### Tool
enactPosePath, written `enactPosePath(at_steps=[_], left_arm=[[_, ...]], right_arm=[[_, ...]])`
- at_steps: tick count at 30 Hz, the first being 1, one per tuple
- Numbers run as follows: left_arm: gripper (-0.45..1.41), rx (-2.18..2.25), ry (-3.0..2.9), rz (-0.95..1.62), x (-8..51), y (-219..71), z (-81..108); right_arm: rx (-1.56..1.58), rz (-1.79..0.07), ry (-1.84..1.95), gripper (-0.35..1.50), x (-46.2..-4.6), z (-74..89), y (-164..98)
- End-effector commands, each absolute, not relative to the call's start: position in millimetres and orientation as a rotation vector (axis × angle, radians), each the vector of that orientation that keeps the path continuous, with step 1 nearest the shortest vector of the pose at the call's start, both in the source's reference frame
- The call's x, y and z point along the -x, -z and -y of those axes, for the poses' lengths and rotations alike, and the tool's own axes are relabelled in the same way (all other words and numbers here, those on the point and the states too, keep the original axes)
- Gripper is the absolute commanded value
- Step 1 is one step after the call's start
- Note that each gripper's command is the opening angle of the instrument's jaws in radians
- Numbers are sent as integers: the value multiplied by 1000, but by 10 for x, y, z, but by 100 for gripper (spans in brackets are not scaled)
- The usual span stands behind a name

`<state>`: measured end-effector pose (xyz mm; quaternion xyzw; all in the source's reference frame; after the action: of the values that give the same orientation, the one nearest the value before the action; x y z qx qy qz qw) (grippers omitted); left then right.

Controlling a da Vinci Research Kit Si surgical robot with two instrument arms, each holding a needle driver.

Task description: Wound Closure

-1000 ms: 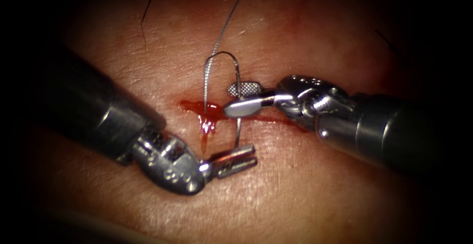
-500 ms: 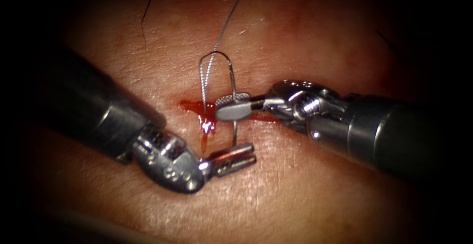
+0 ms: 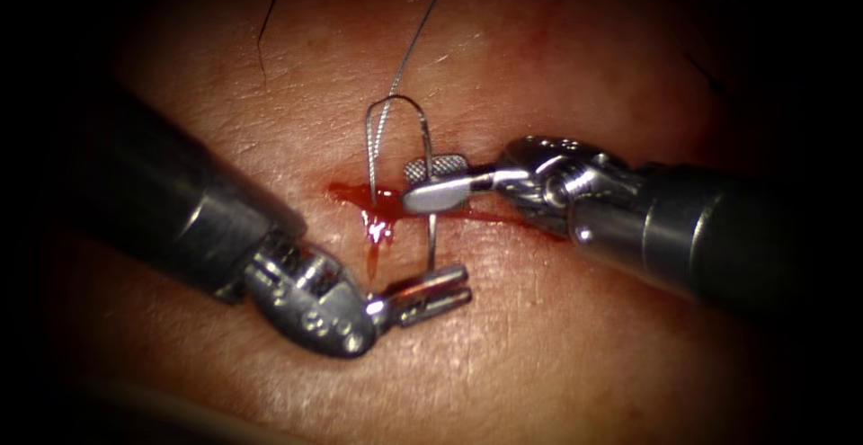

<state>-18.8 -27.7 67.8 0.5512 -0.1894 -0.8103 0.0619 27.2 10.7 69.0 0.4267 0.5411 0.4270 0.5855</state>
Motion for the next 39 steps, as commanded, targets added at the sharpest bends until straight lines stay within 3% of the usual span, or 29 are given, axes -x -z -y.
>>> enactPosePath(at_steps=[1, 3, 6, 8, 9, 11, 25, 26, 27, 28, 29, 31, 36, 39], left_arm=[[-45, -1666, 2452, 568, 189, -684, 284], [-45, -1666, 2451, 568, 189, -684, 284], [-45, -1666, 2451, 568, 189, -684, 284], [-45, -1662, 2447, 572, 189, -684, 284], [-45, -1661, 2448, 572, 189, -684, 284], [-45, -1661, 2447, 572, 189, -684, 284], [-45, -1664, 2447, 570, 188, -683, 282], [-13, -1674, 2465, 559, 188, -682, 279], [37, -1693, 2482, 541, 187, -681, 277], [66, -1717, 2512, 518, 187, -679, 275], [89, -1739, 2554, 495, 185, -676, 271], [113, -1762, 2632, 461, 180, -665, 263], [120, -1819, 2681, 391, 165, -642, 255], [84, -1861, 2695, 331, 144, -624, 255]], right_arm=[[-999, -1262, -995, 69, -281, -104, -695], [-1000, -1262, -996, 66, -281, -105, -694], [-987, -1269, -986, 34, -281, -107, -692], [-983, -1274, -987, 27, -282, -110, -690], [-976, -1284, -983, 12, -283, -114, -688], [-991, -1287, -966, -35, -286, -115, -686], [-996, -1290, -942, -35, -289, -110, -692], [-991, -1294, -931, -35, -288, -110, -692], [-988, -1294, -933, -35, -287, -111, -692], [-981, -1296, -930, -35, -287, -111, -693], [-975, -1298, -928, -35, -286, -112, -693], [-954, -1304, -920, -35, -283, -115, -696], [-890, -1325, -882, -35, -281, -118, -700], [-836, -1349, -823, -35, -280, -121, -701]])
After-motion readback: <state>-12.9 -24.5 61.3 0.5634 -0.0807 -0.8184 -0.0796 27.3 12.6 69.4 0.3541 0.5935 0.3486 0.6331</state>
